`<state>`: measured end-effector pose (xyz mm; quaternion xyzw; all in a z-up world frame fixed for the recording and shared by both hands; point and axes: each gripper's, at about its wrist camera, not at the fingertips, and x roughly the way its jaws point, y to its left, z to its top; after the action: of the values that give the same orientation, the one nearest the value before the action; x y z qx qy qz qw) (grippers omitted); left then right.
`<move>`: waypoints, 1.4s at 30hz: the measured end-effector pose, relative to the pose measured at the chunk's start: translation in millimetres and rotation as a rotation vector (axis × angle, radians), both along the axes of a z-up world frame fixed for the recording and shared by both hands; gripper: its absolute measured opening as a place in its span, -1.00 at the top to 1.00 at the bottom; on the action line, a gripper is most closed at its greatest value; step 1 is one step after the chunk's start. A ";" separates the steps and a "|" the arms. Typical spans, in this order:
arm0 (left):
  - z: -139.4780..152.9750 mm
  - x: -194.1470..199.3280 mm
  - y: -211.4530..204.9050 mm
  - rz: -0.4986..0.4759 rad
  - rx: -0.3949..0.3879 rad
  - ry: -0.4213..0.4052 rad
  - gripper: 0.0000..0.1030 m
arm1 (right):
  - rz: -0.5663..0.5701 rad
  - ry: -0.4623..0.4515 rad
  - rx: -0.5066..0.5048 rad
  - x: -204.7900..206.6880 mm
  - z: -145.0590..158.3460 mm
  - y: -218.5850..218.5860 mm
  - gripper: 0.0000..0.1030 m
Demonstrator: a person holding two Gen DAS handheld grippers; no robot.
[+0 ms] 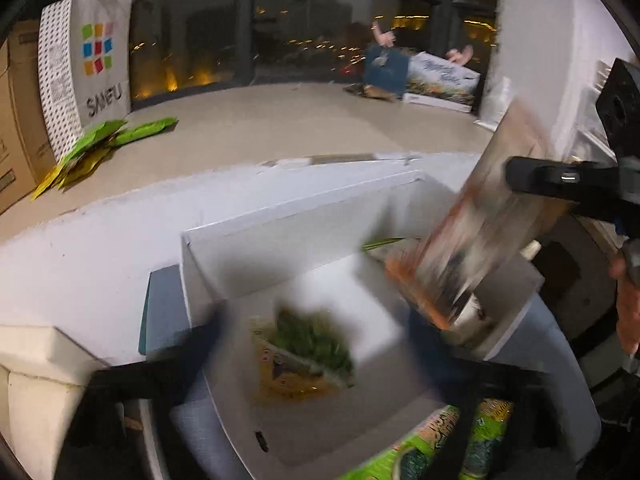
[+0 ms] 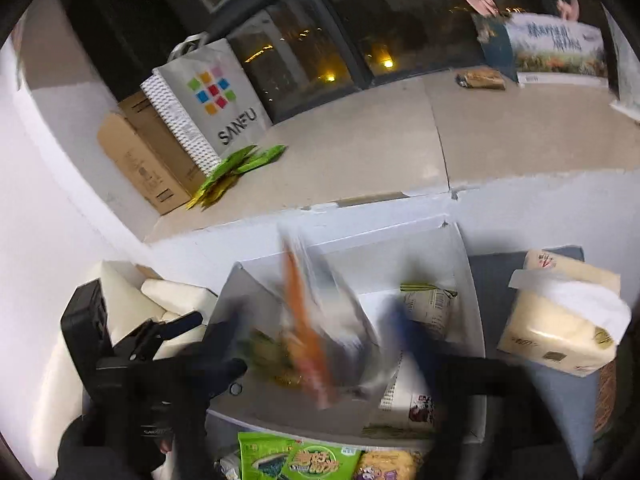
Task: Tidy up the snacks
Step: 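Lower both bags into the white box and open both tools, then grasp a green seaweed pack with the right tool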
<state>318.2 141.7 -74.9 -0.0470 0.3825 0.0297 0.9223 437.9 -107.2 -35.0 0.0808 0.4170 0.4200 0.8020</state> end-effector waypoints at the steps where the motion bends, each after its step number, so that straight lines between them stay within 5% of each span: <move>1: -1.7 0.4 2.5 0.011 -0.004 0.000 -1.00 | -0.010 -0.004 0.015 1.1 -1.2 -1.1 -1.00; 14: 16.0 -49.7 -1.5 0.017 -0.009 -0.086 -1.00 | -0.066 -0.088 0.026 -26.4 15.8 -30.2 -1.00; 24: 50.6 -154.9 -40.9 -0.008 0.019 -0.228 -1.00 | 0.017 -0.335 0.026 -139.1 62.2 -77.6 -1.00; 31: 50.6 -226.7 -60.6 0.001 -0.013 -0.264 -1.00 | 0.002 -0.466 -0.005 -212.7 61.4 -126.1 -1.00; 37: 28.8 -265.8 -73.5 0.016 -0.070 -0.239 -1.00 | -0.041 -0.453 -0.053 -251.3 30.8 -158.7 -1.00; 42: 7.7 -289.2 -89.0 -0.009 -0.096 -0.200 -1.00 | -0.044 -0.343 -0.079 -265.4 -3.9 -172.1 -1.00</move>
<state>29.0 52.8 -67.2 -0.0923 0.2899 0.0021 0.9526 172.4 -279.3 -38.8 -0.0146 0.2882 0.3932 0.8730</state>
